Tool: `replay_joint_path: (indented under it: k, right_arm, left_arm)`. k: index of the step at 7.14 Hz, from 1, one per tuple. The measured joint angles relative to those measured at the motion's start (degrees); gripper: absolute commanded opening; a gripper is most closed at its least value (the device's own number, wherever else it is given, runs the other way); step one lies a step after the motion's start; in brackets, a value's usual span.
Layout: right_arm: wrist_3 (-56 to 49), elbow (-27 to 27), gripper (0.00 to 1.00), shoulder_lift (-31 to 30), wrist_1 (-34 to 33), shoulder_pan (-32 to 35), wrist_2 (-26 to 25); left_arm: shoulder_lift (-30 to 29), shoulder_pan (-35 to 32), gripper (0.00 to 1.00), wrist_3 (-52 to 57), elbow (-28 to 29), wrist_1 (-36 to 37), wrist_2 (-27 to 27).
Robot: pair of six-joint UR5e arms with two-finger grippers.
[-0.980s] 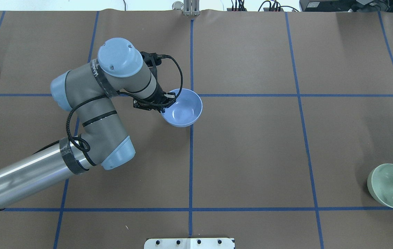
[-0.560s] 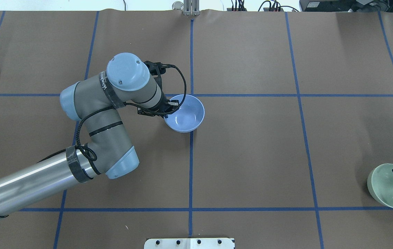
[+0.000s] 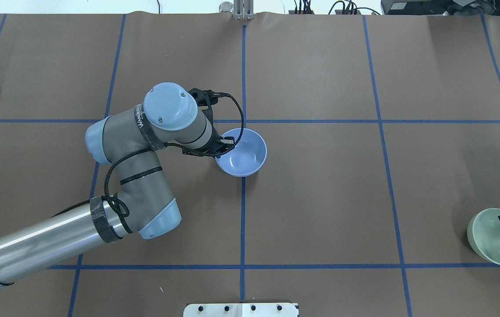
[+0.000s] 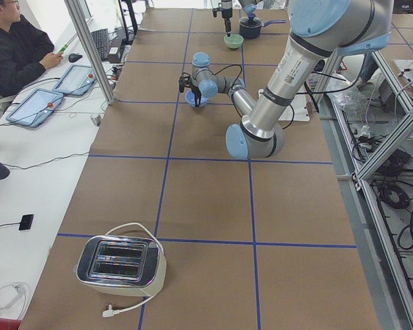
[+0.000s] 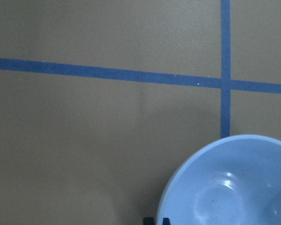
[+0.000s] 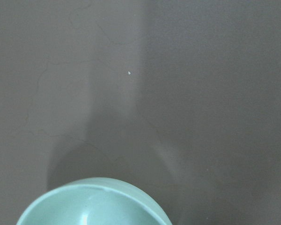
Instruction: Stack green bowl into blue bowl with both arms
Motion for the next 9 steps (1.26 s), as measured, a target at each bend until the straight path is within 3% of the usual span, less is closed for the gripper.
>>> replay_joint_path:
  k: [1,6,9]
  right_arm:
    - [0.0,0.0,0.99,0.0,0.0,0.0,0.0]
    - [0.0,0.0,0.99,-0.4,0.0,-0.2,0.1]
    - [-0.2,-0.8,0.97,-0.8,0.1,-1.1,-0.1]
  left_arm:
    - [0.1,0.0,0.97,0.0,-0.1,-0.3,0.0]
    - [0.5,-0.9,0.97,0.5,-1.4,-1.4,-0.2]
    - [2.2,-5.9,0.97,2.9,-4.3,-1.2,-5.5]
